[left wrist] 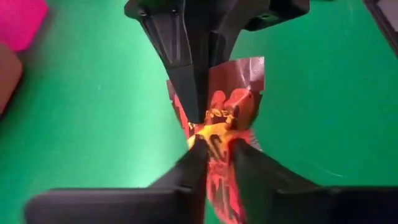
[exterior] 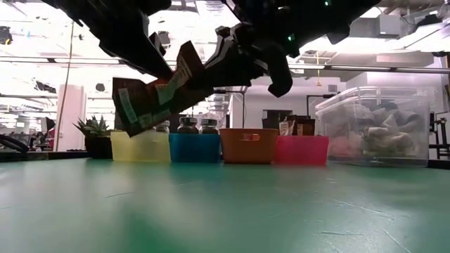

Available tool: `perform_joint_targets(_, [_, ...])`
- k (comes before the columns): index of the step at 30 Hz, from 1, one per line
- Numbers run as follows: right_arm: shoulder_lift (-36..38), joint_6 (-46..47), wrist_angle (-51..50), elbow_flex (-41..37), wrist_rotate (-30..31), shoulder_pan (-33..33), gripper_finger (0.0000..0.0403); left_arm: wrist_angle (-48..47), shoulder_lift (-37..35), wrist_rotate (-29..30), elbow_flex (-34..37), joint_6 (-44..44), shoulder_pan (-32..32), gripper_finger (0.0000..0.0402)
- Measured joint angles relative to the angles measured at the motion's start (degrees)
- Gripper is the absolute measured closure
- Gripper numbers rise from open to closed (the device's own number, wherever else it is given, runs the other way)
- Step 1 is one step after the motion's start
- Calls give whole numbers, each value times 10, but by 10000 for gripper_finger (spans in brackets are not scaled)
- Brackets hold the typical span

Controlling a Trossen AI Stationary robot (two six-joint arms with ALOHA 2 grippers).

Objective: Sort spices by type
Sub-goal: Put the orange seasoning pack into the pink bin

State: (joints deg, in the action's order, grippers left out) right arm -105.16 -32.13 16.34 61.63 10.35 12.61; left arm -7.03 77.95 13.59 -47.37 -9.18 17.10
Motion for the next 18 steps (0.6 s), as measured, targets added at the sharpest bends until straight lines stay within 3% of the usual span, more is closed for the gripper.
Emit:
perform_joint_targets(6, [11, 40, -55, 4, -1, -16, 388, -54, 0, 75, -9, -15, 0, 230])
perform_joint_targets(9, [24, 65, -147, 22, 0, -26, 386, -99, -10, 117, -19, -31, 0, 195])
perform_joint_targets(18, [89, 115, -381, 79, 12, -83, 386, -115, -53, 166, -19, -28, 16, 188])
